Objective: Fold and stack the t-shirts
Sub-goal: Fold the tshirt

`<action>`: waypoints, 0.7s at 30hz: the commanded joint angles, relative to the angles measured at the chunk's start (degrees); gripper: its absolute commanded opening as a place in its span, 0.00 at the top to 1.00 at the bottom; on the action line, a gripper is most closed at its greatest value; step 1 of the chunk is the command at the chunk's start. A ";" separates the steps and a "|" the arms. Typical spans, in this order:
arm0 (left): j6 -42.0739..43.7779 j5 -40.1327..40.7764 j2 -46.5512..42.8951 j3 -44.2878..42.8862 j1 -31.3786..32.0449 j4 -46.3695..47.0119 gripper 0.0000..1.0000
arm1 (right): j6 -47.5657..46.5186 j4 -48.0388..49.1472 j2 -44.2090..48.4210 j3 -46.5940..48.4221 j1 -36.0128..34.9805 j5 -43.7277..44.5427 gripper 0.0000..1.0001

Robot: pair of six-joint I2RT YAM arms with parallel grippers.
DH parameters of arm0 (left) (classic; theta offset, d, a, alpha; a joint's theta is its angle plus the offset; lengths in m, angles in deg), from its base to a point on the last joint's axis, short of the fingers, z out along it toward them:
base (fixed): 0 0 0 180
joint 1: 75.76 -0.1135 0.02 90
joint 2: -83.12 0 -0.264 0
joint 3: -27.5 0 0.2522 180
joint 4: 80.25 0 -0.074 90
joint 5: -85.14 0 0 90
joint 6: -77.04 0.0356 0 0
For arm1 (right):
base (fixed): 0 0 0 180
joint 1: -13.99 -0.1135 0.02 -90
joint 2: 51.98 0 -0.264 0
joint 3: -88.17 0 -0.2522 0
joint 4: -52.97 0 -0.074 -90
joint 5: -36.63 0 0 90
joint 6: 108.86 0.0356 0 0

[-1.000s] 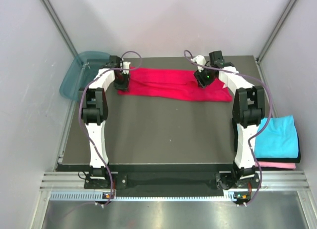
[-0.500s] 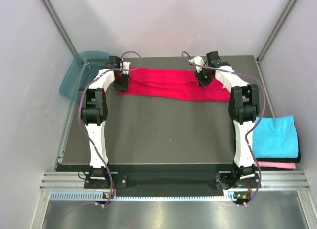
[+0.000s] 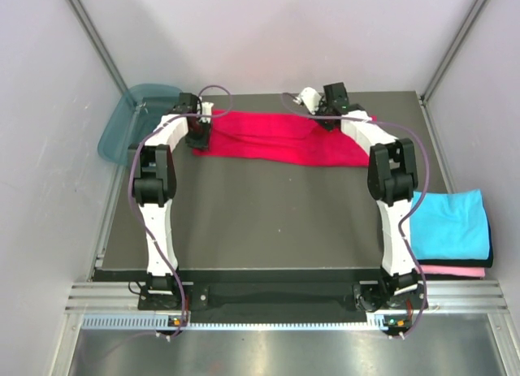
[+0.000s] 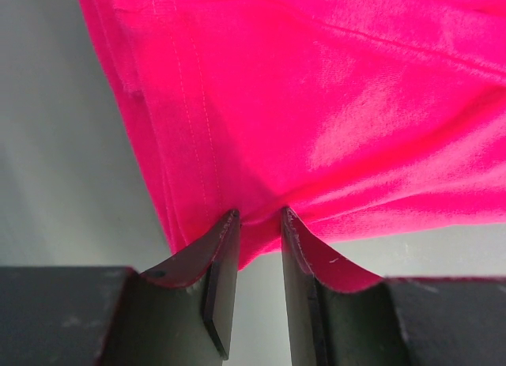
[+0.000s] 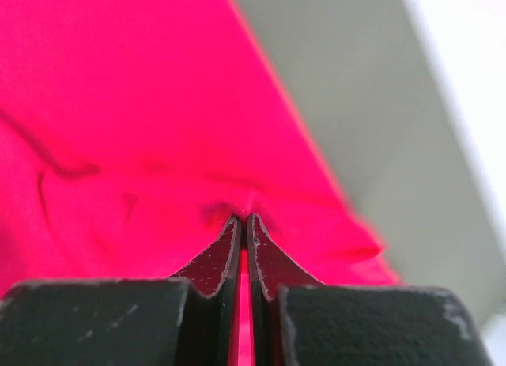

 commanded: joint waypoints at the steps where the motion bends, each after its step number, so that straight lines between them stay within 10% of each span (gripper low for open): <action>1: 1.24 2.87 -1.78 2.62 -0.54 -1.67 0.67 | -6.96 11.09 0.16 0.87 -3.95 6.30 0.99; 5: 1.42 3.31 -2.30 3.33 -0.54 -1.93 0.67 | -11.01 22.84 -0.38 -0.43 -7.38 14.73 0.67; 11: 4.30 0.86 -5.64 0.01 -0.54 -2.63 0.64 | -10.06 34.57 8.84 -11.06 -7.12 22.84 0.60; 21: 15.74 -1.08 -10.57 -1.86 -0.54 -5.36 0.61 | 10.60 10.85 16.41 -12.13 2.36 15.11 0.52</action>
